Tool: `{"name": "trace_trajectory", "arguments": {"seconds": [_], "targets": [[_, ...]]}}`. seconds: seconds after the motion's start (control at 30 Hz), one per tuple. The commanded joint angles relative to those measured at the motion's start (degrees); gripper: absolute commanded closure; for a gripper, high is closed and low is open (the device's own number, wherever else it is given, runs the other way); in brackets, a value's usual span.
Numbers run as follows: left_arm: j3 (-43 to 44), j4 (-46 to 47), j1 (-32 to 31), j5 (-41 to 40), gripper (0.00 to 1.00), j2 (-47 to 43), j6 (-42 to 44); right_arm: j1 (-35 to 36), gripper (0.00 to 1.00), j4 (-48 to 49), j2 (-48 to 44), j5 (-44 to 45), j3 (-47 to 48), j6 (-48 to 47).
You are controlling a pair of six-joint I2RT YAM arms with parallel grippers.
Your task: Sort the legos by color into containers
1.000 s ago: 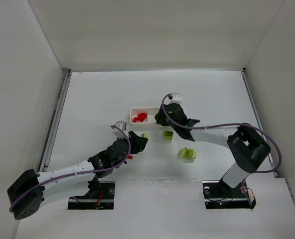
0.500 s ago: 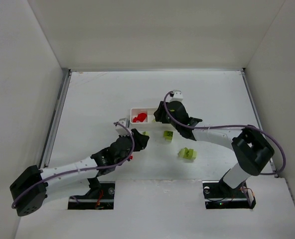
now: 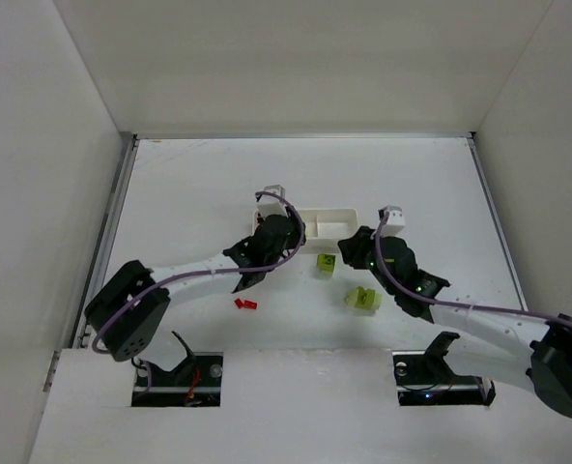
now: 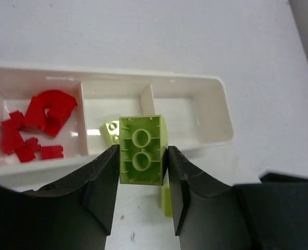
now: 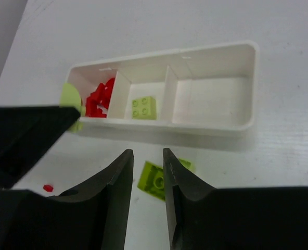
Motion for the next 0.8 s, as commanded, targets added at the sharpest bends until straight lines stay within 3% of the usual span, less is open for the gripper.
{"name": "trace_trajectory", "arguments": {"seconds": [0.0,0.3,0.43,0.77], "targets": [[5.68,1.53,1.83,-0.40,0.72,5.60,5.13,2.47,0.62,-0.11,-5.64,2.82,-3.73,1.27],[13.60,-1.37,3.86,-0.75,0.69,15.64,7.95,7.48,0.43,-4.77,-11.02,4.75,-7.44,0.57],[15.19,-2.87,3.95,-1.37,0.67,17.57,8.66,8.54,0.35,-4.60,-8.39,5.63,-6.38,-0.40],[14.49,-2.25,3.95,-2.69,0.56,17.67,9.80,9.07,0.25,-4.95,-0.48,6.07,-1.90,-2.59]]}}
